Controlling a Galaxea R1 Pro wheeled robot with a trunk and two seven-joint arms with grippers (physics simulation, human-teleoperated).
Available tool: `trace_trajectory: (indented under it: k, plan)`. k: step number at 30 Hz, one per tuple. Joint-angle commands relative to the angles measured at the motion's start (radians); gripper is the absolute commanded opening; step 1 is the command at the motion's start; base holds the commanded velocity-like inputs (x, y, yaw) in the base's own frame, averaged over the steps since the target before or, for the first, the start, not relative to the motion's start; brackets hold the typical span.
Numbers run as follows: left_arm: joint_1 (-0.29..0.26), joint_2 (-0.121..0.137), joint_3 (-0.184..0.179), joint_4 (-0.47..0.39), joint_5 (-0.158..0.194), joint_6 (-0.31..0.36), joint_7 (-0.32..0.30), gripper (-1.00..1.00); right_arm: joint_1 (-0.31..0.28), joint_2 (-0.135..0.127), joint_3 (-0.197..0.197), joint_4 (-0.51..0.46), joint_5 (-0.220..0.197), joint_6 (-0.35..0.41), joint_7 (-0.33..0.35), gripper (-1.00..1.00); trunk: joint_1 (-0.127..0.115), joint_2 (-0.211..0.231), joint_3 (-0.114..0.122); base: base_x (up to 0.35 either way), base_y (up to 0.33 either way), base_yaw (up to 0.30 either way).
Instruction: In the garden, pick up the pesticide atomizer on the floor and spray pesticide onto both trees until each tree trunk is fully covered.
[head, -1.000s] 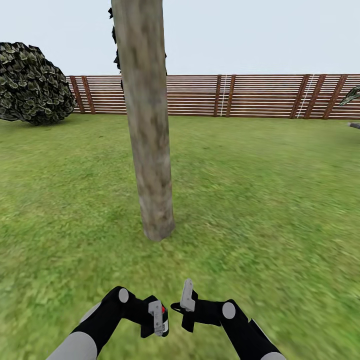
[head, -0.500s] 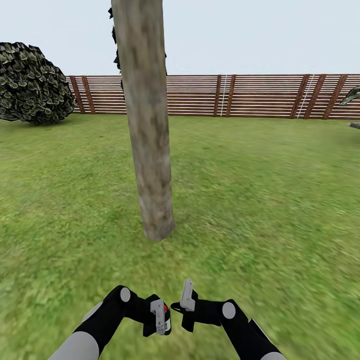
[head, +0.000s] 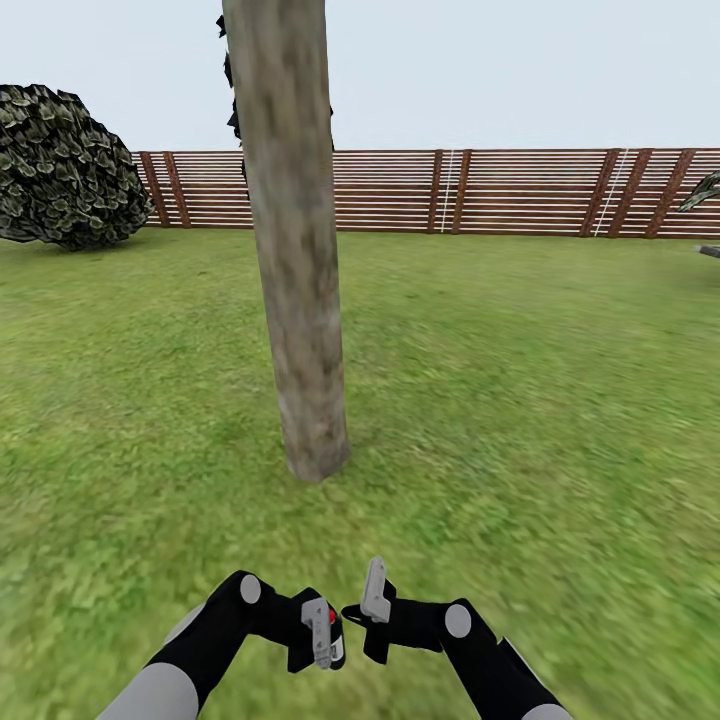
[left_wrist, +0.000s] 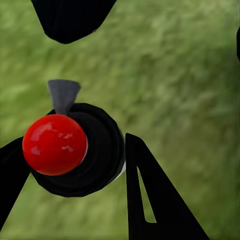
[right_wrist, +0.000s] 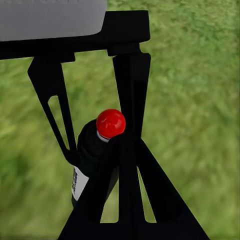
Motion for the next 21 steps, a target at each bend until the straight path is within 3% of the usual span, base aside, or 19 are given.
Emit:
trace_trajectory:
  k: [1, 21]
  plan:
    - [0.000, 0.000, 0.001, -0.001, -0.009, -0.011, -0.001, -1.00, 0.000, 0.000, -0.001, -0.001, 0.009, -0.005, 0.000, -1.00, 0.000, 0.000, -0.001, 0.000, 0.000, 0.000]
    - [0.000, -0.010, 0.001, -0.001, -0.008, -0.014, -0.001, -1.00, 0.000, 0.000, -0.001, 0.000, 0.009, -0.005, 0.000, -1.00, 0.000, 0.000, -0.001, 0.000, 0.000, 0.000]
